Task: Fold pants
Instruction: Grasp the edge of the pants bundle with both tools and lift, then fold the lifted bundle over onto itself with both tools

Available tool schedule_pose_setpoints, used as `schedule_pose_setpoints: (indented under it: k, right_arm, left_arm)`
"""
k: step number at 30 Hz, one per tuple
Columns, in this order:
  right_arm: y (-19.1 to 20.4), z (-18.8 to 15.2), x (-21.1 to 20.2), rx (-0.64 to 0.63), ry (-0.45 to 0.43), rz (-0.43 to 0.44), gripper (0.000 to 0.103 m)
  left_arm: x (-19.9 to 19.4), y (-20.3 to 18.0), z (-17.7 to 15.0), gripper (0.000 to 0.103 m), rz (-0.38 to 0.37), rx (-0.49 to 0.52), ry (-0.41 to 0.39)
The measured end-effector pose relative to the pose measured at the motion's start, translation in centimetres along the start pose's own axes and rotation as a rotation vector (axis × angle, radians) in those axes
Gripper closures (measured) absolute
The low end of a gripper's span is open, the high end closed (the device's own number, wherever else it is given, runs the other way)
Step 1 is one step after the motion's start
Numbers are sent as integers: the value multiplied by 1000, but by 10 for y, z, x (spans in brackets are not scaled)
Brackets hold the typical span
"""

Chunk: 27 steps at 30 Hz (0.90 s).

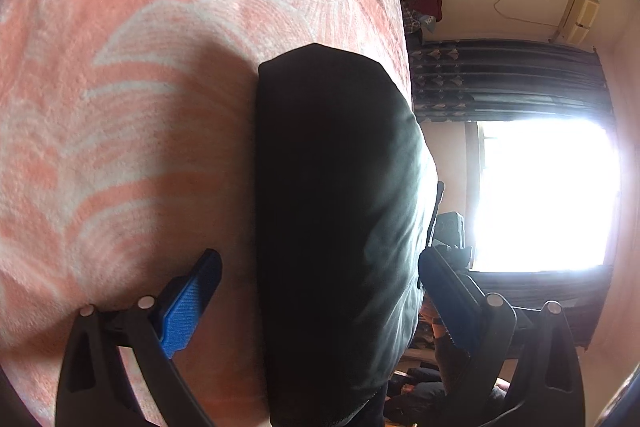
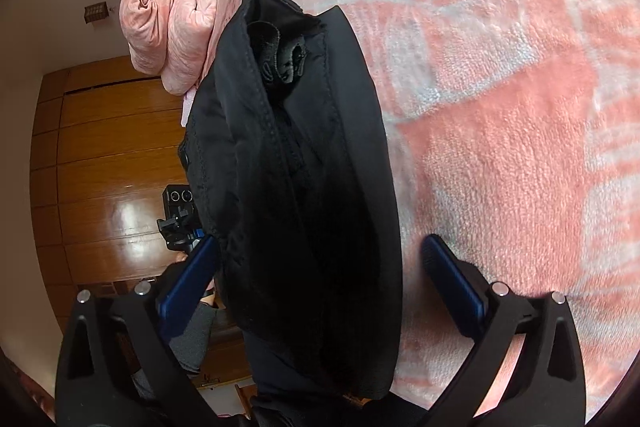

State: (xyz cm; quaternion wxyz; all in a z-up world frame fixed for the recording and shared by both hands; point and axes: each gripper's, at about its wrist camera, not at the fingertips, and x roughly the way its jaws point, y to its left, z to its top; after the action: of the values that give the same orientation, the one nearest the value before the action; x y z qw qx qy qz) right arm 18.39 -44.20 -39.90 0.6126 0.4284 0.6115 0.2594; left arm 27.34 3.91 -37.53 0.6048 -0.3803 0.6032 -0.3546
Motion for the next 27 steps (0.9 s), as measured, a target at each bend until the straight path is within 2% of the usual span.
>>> schedule_pose_setpoints:
  k: [4, 9, 11, 13, 15, 17, 18, 19, 20, 22, 24, 27]
  right_arm:
    - [4, 2, 6, -11, 25, -9, 2]
    - [5, 3, 15, -8, 27, 38, 2]
    - [10, 3, 23, -23, 35, 31, 2]
    - [18, 5, 30, -51, 35, -1, 2]
    - [25, 7, 35, -70, 13, -13, 2]
    - [29, 4, 36, -101, -4, -42, 11]
    - [31, 4, 36, -113, -11, -54, 25]
    - [31, 4, 36, -112, -16, -42, 33]
    - [31, 3, 35, -113, -26, -38, 37]
    - [36, 0, 33, -138, -39, -38, 52]
    - [44, -1, 33, -151, -53, -40, 58]
    - [55, -4, 31, -167, -68, -47, 63]
  left_arm:
    - [20, -1, 5, 4, -22, 8, 57]
    - [46, -8, 4, 4, -46, 21, 116]
    - [56, -13, 4, 4, -28, 23, 127]
    - [62, -13, 4, 5, 24, 14, 118]
    - [61, -12, 4, 15, 40, -19, 95]
    - [61, -13, 2, 29, 52, -24, 85]
    - [61, -14, 1, 34, 56, -24, 74]
    - [60, -15, 0, 37, 56, -24, 65]
    - [60, -16, -1, 43, 59, -22, 55]
    - [60, -20, -2, 51, 81, -17, 39]
    - [59, -27, -4, 59, 106, -2, 27]
    - [57, -40, -7, 67, 134, 19, 16]
